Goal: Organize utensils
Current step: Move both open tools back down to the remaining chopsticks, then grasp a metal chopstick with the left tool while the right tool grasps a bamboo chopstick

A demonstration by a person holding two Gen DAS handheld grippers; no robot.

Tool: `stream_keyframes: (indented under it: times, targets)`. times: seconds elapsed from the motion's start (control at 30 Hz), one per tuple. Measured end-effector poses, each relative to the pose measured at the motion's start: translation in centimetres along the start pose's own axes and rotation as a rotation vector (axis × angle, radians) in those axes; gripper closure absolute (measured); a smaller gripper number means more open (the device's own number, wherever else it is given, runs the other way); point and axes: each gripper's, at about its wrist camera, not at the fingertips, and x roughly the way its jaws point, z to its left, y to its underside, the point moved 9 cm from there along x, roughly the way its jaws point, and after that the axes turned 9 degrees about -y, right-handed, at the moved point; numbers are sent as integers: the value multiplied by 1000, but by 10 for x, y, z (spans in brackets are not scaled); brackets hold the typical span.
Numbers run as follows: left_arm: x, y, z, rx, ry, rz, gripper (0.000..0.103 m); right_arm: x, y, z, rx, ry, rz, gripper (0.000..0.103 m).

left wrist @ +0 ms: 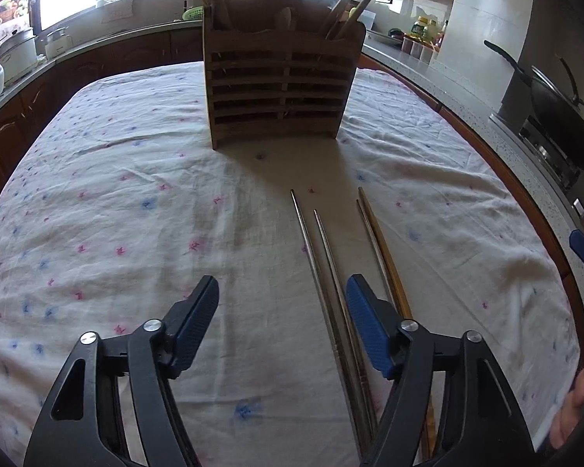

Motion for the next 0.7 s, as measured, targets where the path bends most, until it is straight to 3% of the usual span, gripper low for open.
stream_keyframes:
  times: [0.03, 0.27, 0.33, 0.4, 0.5, 0.6, 0.7]
  targets:
    - [6, 2, -2, 9, -2, 16, 56, 1, 0, -1, 5, 0, 1, 0]
    - [12, 7, -6, 101, -50, -17, 63, 13, 2, 4, -15, -5, 36, 3]
    - [8, 11, 1, 105, -36, -15, 74, 24, 7, 10, -38, -7, 74, 11]
    - [2, 15, 10, 105, -12, -15, 80, 39, 16, 15, -57, -7, 131, 27]
    - [-6, 23, 24, 103, 16, -16, 82, 68, 36, 22, -80, -12, 236, 59]
    - [-13, 25, 35, 78, 32, -13, 82, 95, 54, 31, -106, -25, 324, 73]
    - [-18, 23, 45, 20, 59, -15, 82, 115, 66, 40, -139, -20, 376, 77]
